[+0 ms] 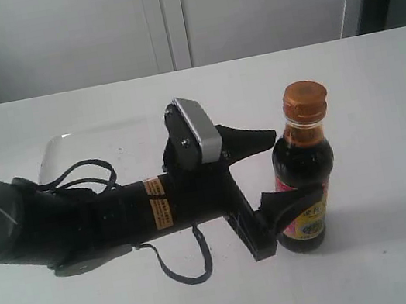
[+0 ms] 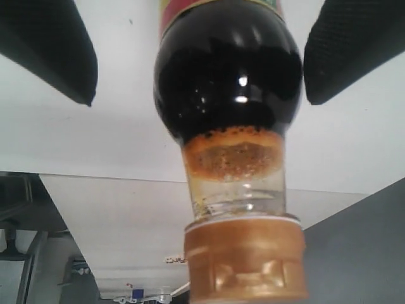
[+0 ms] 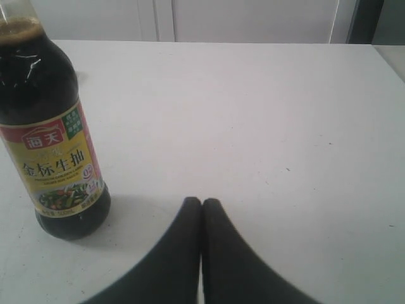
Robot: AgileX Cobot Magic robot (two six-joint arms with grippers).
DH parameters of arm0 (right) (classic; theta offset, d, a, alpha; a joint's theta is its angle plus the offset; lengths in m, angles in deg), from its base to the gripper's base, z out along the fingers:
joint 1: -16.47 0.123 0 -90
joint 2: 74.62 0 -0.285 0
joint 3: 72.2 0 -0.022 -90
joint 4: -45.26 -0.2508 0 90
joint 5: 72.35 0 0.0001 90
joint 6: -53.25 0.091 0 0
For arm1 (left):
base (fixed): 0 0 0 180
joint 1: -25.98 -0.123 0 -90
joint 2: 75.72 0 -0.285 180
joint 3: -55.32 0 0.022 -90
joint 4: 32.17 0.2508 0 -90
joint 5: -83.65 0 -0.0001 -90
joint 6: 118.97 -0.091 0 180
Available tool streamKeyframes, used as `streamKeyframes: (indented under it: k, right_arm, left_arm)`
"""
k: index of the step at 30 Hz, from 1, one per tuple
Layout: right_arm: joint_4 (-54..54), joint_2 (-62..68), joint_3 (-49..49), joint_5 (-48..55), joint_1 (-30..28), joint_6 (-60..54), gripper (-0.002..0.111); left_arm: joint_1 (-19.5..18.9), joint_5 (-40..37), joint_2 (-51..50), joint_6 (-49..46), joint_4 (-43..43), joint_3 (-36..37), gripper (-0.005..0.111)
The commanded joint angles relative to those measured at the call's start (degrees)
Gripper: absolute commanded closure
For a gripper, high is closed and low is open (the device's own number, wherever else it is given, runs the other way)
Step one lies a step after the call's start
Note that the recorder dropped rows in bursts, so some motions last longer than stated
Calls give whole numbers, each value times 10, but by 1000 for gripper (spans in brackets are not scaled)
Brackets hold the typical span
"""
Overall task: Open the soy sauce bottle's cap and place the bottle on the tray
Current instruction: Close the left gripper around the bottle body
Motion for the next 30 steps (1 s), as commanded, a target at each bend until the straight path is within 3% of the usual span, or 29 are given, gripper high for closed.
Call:
streamKeyframes:
  k: [1,21,30]
  right_arm:
    - [1,-3,2,-3,-4,4,108]
    - [1,-3,2,-3,-4,4,108]
    - [1,-3,2,-3,-4,4,108]
  left_arm:
    - [8,5,-27,10,-1,-33,18]
    - [8,5,-126,37,-18,-129,18]
    - [8,5,-150,38,-21,-140,18]
